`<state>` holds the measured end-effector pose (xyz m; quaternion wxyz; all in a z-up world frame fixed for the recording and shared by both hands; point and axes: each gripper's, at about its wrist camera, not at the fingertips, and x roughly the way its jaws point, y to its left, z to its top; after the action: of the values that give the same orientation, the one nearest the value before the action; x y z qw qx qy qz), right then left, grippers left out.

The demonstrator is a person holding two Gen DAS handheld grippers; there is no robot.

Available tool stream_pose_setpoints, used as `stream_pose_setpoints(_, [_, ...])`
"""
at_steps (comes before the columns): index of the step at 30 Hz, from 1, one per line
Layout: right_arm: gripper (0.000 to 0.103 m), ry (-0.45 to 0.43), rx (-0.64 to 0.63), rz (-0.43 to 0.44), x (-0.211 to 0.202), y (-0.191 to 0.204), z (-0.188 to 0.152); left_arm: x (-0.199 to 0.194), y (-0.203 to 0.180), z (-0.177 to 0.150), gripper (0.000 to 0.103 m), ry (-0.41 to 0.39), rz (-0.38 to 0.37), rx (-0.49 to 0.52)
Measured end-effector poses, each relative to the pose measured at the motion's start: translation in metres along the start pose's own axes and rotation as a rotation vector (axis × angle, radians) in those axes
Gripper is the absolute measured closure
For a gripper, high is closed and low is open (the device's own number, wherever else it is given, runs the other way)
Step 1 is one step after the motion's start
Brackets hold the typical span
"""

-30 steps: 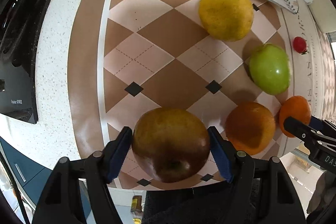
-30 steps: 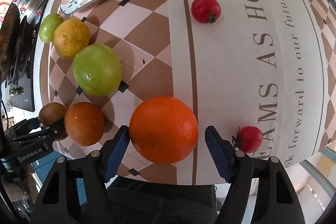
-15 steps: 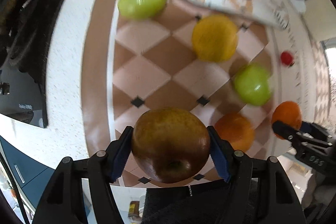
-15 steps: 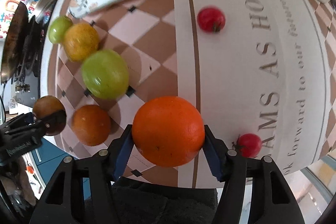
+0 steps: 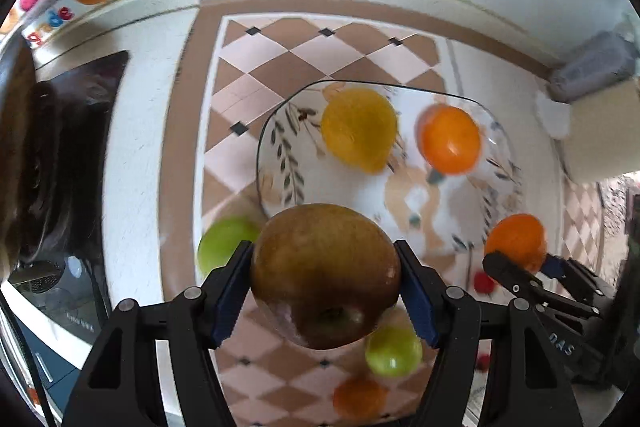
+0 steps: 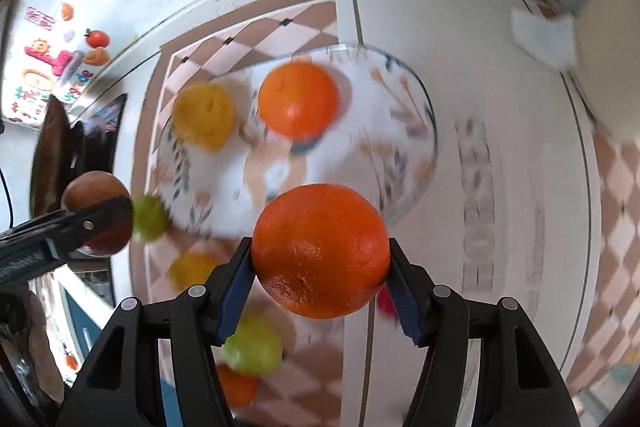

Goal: Organize fruits
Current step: 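Carry apple and orange over the plate and open both tools, then raise both open tools away from the plate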

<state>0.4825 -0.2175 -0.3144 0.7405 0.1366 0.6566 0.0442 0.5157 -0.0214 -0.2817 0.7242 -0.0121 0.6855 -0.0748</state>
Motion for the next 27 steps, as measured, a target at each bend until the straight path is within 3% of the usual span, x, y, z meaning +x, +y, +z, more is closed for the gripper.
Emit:
stream_pose_setpoints(7, [0.038,0.071,-0.045,-0.075,0.043,-0.009,0.044,0.052,-0.007,0.032,0.036,0.109,0.039,-0.002])
stream_pose_setpoints(16, [0.037,0.08,-0.122,-0.127,0.062,0.003,0.049,0.07,-0.001,0.034,0.036,0.14,0.03,-0.015])
stream_pose_setpoints(20, [0.018,0.072,-0.127,-0.135,0.058,0.007,0.053,0.073,0.005,0.038,0.036,0.148,0.021,-0.037])
stream_pose_setpoints(21, [0.017,0.069,-0.12,-0.129,0.055,0.008,0.053,0.073,0.007,0.039,0.036,0.149,0.018,-0.038])
stream_pose_setpoints(22, [0.017,0.065,-0.115,-0.128,0.054,0.011,0.054,0.073,0.009,0.038,0.032,0.15,0.014,-0.038])
stream_pose_setpoints(23, [0.015,0.049,-0.109,-0.13,0.05,0.01,0.055,0.071,0.011,0.039,0.019,0.144,0.01,-0.049])
stream_pose_setpoints(24, [0.012,0.045,-0.103,-0.132,0.046,0.008,0.055,0.069,0.014,0.038,0.013,0.136,0.004,-0.051])
stream_pose_setpoints(27, [0.011,0.026,-0.081,-0.13,0.033,0.006,0.051,0.054,0.018,0.033,0.011,0.095,0.011,-0.057])
